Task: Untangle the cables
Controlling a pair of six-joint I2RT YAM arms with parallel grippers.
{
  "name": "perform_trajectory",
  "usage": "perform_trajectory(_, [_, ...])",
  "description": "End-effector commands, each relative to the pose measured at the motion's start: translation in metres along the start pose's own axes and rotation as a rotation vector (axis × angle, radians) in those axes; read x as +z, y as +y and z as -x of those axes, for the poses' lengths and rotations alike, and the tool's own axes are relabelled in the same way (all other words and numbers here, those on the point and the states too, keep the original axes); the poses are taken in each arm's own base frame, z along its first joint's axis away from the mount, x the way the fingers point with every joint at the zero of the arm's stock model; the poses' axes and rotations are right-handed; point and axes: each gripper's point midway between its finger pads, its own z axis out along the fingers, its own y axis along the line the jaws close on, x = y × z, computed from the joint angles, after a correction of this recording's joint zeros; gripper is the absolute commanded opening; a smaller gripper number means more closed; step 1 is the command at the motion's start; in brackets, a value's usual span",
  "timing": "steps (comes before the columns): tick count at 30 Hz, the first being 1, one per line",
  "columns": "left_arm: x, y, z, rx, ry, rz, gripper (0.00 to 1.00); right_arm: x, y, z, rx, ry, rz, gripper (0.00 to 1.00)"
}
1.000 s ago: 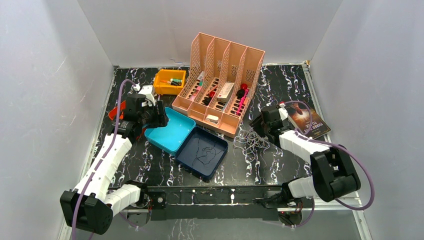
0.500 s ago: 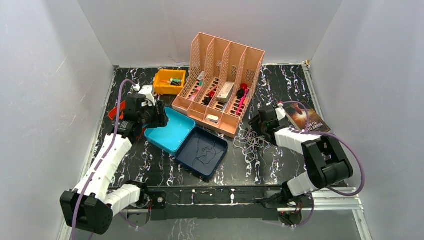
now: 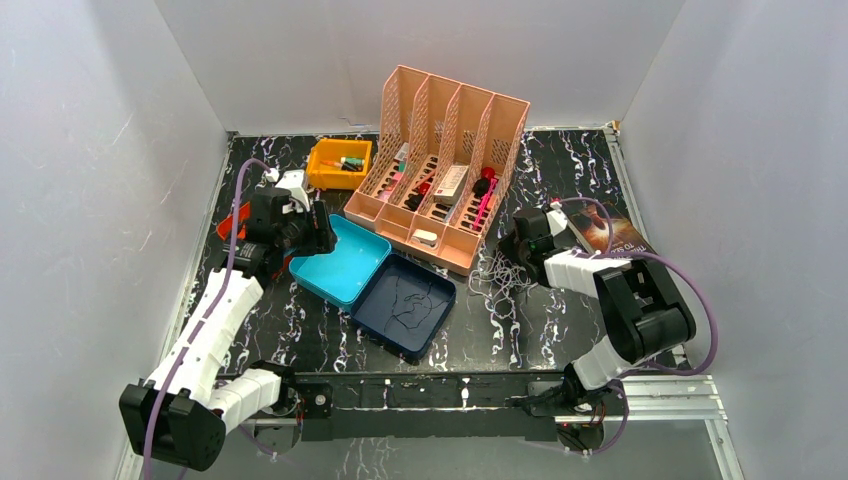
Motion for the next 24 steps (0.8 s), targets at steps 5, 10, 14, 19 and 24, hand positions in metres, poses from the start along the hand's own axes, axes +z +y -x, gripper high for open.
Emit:
perform_trajectory(5, [-0.012, -0.008, 0.01, -0.002, -0.025, -0.027, 0.6, -0.025, 0.044, 0.038, -0.05, -0.115, 0.148, 0.01])
perform_trajectory(10, [-0.012, -0.01, 0.013, 0.0, -0.027, -0.037, 0.6, -0.056, 0.05, 0.047, -0.111, -0.13, 0.185, 0.0])
perform_trajectory(14, [-0.012, -0.019, 0.016, 0.008, -0.035, -0.084, 0.6, -0.08, 0.043, 0.047, -0.151, -0.111, 0.172, 0.0])
perform_trajectory(19, [-0.014, -0.035, 0.023, 0.026, -0.055, -0.145, 0.6, -0.115, 0.045, 0.042, -0.292, -0.067, 0.244, 0.0])
perform_trajectory(24, [-0.025, -0.068, 0.035, 0.052, -0.122, -0.25, 0.6, -0.163, 0.064, 0.036, -0.41, -0.046, 0.432, 0.0])
